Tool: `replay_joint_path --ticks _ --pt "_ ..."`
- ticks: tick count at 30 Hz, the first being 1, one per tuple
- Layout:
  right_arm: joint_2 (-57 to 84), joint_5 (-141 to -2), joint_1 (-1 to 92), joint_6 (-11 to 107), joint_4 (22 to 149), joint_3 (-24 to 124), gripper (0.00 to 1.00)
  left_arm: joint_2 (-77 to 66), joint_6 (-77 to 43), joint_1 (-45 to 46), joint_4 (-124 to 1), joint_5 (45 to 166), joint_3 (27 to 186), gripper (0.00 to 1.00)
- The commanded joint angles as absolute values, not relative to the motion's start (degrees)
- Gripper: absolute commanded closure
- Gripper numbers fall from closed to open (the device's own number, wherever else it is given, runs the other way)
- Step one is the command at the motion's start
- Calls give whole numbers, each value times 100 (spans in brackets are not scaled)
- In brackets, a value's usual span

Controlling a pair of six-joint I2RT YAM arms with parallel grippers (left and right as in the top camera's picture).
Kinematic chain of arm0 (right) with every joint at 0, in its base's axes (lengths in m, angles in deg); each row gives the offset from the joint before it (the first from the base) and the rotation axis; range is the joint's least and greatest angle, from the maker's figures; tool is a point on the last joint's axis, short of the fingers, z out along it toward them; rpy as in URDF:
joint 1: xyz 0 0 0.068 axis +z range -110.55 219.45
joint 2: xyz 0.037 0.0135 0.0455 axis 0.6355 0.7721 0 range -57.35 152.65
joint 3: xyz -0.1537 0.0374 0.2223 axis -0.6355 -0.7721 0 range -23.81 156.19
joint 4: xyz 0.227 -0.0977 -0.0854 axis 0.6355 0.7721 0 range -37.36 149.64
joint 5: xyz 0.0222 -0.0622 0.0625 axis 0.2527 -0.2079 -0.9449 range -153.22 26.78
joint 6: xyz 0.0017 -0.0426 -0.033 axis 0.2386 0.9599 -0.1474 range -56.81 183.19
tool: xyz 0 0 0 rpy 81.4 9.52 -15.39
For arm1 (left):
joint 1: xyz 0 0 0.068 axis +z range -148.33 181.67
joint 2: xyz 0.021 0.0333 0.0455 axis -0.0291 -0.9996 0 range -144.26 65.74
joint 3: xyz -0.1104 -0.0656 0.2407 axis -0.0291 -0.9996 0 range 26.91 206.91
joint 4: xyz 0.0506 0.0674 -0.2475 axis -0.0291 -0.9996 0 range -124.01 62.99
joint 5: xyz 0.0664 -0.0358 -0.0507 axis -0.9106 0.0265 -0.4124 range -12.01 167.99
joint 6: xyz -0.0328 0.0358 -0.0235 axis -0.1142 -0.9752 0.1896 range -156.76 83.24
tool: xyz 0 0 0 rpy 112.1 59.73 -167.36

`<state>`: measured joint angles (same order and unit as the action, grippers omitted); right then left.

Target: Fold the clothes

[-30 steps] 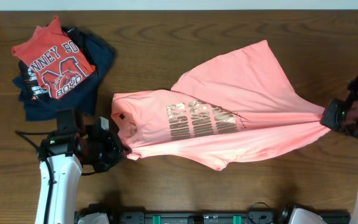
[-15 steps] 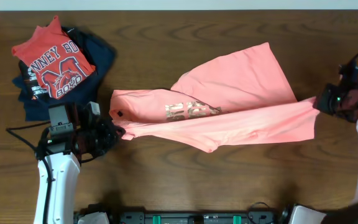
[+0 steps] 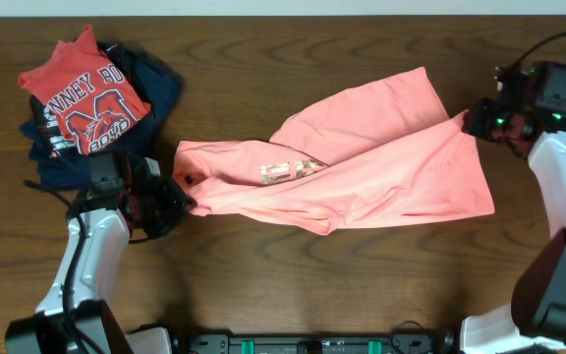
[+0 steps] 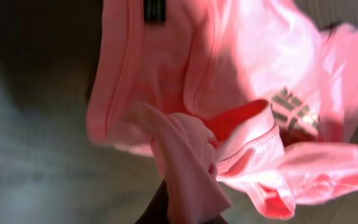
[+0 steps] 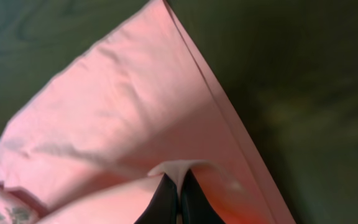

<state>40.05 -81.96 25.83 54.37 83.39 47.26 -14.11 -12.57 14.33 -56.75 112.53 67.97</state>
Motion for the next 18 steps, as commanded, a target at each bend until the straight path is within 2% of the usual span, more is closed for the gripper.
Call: replay_joint_path --ticks 1,7,8,9,10,11,13,14,18 --pt "4327 -8297 2777 4987 8035 4739 99 -1656 -1244 1462 -5419 11177 6915 94" --pt "4755 -8292 3018 4884 7602 4739 99 -2012 -1244 1462 -5260 11174 6915 93" --pt "4808 -8292 3057 4887 7602 4739 99 -2056 -1244 1462 -5262 11174 6915 88" --pt "4849 -8279 3088 4898 7609 4739 98 -2078 -1244 1462 -5262 11177 6915 76" --pt "4864 -8266 3096 4913 7630 4739 91 -2087 -1244 1462 -5264 11177 6915 67" --pt "4864 -8194 3094 4974 7678 4739 78 -2087 -1244 1462 -5260 11177 6915 56" --pt "4812 -7805 3042 4994 7860 4739 62 -2084 -1244 1462 -5255 11177 6915 56" --pt "4770 -7558 2991 4992 8028 4739 59 -2084 -1244 1462 -5260 11177 6915 55" --pt "4722 -7119 2821 5061 8841 4737 57 -2084 -1244 1462 -5266 11181 6915 55"
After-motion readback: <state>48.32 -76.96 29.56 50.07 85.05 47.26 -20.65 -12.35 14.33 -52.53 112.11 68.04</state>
